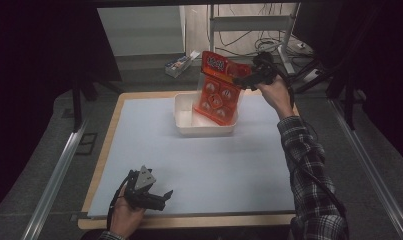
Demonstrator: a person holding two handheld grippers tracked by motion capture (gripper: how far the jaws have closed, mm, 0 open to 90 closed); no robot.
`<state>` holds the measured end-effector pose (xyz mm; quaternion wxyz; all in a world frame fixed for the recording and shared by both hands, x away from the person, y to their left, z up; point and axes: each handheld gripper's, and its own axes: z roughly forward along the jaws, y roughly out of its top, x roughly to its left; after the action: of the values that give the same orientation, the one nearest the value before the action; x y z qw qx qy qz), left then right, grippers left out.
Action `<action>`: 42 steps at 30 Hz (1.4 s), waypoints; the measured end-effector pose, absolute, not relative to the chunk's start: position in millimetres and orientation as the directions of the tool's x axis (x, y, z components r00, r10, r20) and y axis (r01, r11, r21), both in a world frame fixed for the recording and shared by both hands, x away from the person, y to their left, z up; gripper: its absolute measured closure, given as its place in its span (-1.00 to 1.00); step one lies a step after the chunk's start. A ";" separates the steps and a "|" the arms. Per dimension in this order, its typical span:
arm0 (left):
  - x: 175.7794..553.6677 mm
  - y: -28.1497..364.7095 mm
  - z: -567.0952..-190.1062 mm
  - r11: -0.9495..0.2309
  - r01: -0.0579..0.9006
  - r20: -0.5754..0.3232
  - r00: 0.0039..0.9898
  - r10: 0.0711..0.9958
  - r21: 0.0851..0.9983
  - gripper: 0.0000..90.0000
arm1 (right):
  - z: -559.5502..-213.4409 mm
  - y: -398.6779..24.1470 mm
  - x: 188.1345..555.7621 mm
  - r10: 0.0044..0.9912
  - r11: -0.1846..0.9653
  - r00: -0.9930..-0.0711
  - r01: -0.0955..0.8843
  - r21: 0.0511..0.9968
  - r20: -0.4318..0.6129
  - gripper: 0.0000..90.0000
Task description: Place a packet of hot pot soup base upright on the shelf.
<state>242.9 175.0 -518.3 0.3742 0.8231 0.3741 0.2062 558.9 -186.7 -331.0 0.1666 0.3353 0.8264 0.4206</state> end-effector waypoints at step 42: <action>240.9 171.1 -517.7 -0.469 0.445 0.097 0.638 0.763 0.763 -1.00 | -434.1 -220.5 413.5 0.656 0.441 -0.754 0.429 0.788 0.043 -1.00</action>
<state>240.9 171.1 -517.7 0.3639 0.8288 0.3645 0.2188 413.5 -220.5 -434.1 0.1357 0.3235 0.8379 0.4181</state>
